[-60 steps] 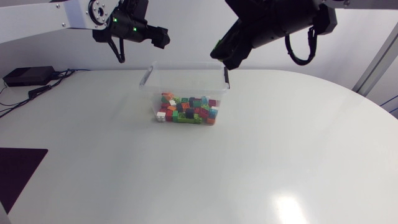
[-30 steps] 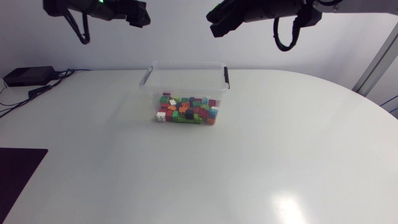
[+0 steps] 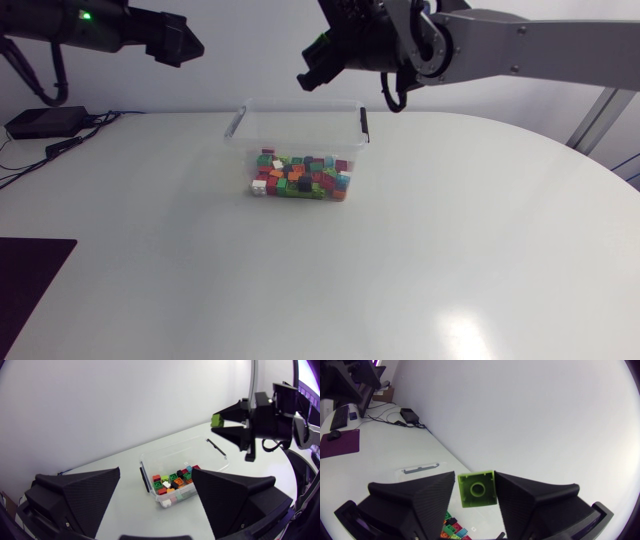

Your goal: Place the duplo bricks in the container

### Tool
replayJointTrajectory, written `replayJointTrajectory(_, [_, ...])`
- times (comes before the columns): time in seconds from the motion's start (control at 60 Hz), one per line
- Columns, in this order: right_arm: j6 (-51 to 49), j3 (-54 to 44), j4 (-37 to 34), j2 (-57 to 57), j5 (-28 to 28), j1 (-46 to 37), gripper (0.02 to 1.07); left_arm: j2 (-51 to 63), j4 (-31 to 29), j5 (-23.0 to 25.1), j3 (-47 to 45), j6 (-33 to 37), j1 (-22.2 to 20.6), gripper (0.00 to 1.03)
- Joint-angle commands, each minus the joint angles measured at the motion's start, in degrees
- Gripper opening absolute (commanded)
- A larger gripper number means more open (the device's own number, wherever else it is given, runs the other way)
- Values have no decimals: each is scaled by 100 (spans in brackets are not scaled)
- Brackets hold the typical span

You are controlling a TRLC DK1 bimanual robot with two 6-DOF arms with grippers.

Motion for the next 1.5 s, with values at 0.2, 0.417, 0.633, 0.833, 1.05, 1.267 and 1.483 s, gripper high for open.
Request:
replayJointTrajectory(0.2, [4,-593,328,-431,284,31,102,-1503,-172,-39,-892,-65,160,100])
replayJointTrajectory(0.417, [48,-1261,345,-1424,855,-251,102,-2584,-111,-355,-1596,32,178,100])
replayJointTrajectory(0.633, [30,-2140,556,-2681,1356,-629,102,-3595,180,-663,-2351,32,336,99])
replayJointTrajectory(0.833, [30,-2887,301,-3744,1488,-1191,102,-4482,329,-672,-3116,-39,573,99])
replayJointTrajectory(1.05, [233,-3705,-165,-4931,1620,-1850,102,-5265,408,-672,-3802,-47,723,99])
replayJointTrajectory(1.267, [206,-4724,-534,-6293,1637,-2334,102,-5906,513,-672,-4320,-188,811,99])
replayJointTrajectory(1.483, [206,-5427,-894,-7225,1549,-2676,102,-6522,733,-672,-4839,-381,942,99])
